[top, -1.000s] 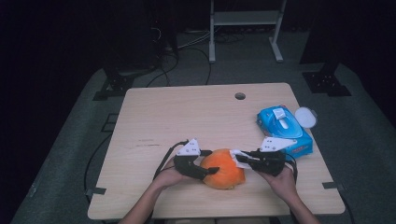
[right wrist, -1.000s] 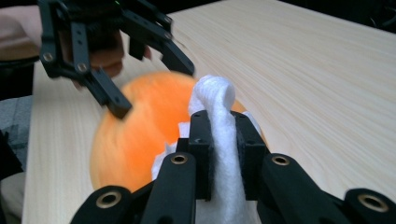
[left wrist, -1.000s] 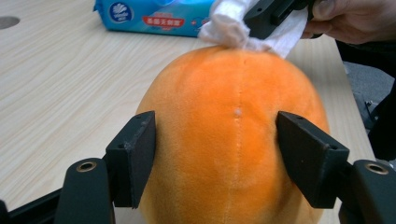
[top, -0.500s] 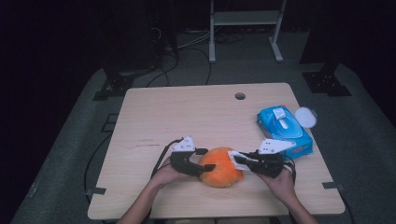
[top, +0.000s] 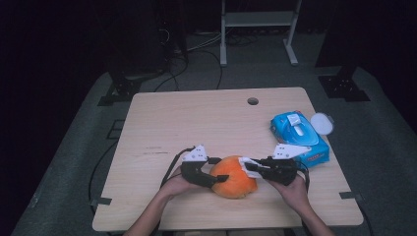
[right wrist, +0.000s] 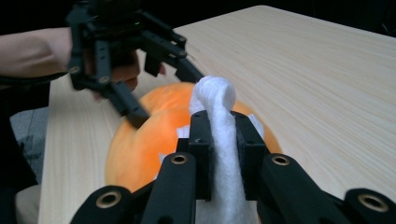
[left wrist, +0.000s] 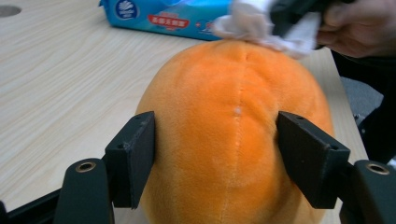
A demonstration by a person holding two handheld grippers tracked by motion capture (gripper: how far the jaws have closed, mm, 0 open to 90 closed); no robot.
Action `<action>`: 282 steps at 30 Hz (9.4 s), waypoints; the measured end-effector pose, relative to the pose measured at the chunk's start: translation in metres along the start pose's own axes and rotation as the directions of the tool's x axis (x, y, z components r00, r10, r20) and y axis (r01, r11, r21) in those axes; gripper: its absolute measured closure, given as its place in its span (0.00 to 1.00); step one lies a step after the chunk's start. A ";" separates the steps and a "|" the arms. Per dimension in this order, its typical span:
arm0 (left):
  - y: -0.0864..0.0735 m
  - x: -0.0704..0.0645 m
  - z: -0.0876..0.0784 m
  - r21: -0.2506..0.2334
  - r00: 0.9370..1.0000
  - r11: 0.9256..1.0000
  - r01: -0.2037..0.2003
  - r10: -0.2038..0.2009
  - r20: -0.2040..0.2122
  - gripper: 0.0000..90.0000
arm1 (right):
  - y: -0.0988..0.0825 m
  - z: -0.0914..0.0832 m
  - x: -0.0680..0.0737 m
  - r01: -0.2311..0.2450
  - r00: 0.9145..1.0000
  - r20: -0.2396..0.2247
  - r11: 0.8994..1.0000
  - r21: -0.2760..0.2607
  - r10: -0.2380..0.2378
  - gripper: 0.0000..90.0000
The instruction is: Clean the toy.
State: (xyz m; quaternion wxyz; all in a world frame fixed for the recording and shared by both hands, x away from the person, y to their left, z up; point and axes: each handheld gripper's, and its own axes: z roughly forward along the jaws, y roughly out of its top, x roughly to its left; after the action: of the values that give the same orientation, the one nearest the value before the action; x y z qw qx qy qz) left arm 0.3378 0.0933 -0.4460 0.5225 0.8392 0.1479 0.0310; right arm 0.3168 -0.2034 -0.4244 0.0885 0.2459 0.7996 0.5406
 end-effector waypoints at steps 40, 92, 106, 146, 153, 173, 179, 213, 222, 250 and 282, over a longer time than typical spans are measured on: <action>0.003 0.000 0.000 0.020 1.000 1.000 -0.008 0.009 -0.027 0.34 | -0.005 -0.006 0.003 -0.031 0.999 -0.029 1.000 0.002 0.031 0.88; 0.003 0.004 0.001 0.019 0.999 1.000 0.019 -0.018 -0.039 0.35 | -0.019 -0.019 0.013 -0.059 0.997 -0.047 0.997 0.050 0.061 0.88; 0.015 -0.016 0.007 0.037 0.996 0.996 -0.083 0.083 -0.006 0.32 | -0.001 0.001 -0.010 -0.077 0.997 -0.017 0.997 0.018 0.077 0.88; 0.031 -0.018 -0.008 -0.146 0.988 0.977 -0.156 0.153 -0.036 0.43 | 0.017 -0.027 0.022 0.039 0.999 -0.003 0.997 -0.064 -0.040 0.87; 0.022 -0.012 -0.004 -0.146 0.959 0.953 -0.265 0.246 -0.139 0.43 | 0.033 -0.019 0.009 0.068 0.998 0.025 0.994 -0.091 -0.066 0.87; 0.012 0.002 -0.001 0.000 1.000 1.000 0.004 -0.004 -0.022 0.29 | 0.007 -0.001 0.011 0.058 0.998 -0.009 0.998 -0.011 -0.058 0.88; 0.023 -0.017 0.006 0.048 0.994 0.995 -0.084 0.087 -0.063 0.30 | 0.025 0.012 0.030 0.148 0.988 -0.037 0.989 -0.032 -0.149 0.88; 0.028 -0.025 0.015 0.041 0.997 0.997 -0.063 0.064 -0.038 0.30 | 0.034 0.021 0.045 0.235 0.970 -0.054 0.972 0.003 -0.235 0.88; 0.023 -0.023 0.012 0.045 0.997 0.996 -0.075 0.076 -0.030 0.31 | 0.029 -0.007 0.012 0.158 0.986 0.059 0.987 0.006 -0.158 0.88; 0.017 -0.018 0.011 0.051 0.997 0.997 -0.056 0.058 -0.040 0.32 | 0.035 0.011 0.020 0.163 0.986 0.022 0.987 0.003 -0.163 0.88; 0.015 -0.021 0.008 0.050 0.993 0.992 -0.119 0.120 -0.009 0.34 | 0.032 0.015 0.034 0.177 0.984 -0.018 0.984 0.011 -0.177 0.88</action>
State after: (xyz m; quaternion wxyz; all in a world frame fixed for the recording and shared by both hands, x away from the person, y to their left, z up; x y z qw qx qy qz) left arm 0.3229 0.0739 -0.4342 0.4977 0.8591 0.1011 0.0638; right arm 0.3035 -0.1653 -0.3968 0.1281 0.1697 0.8224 0.5278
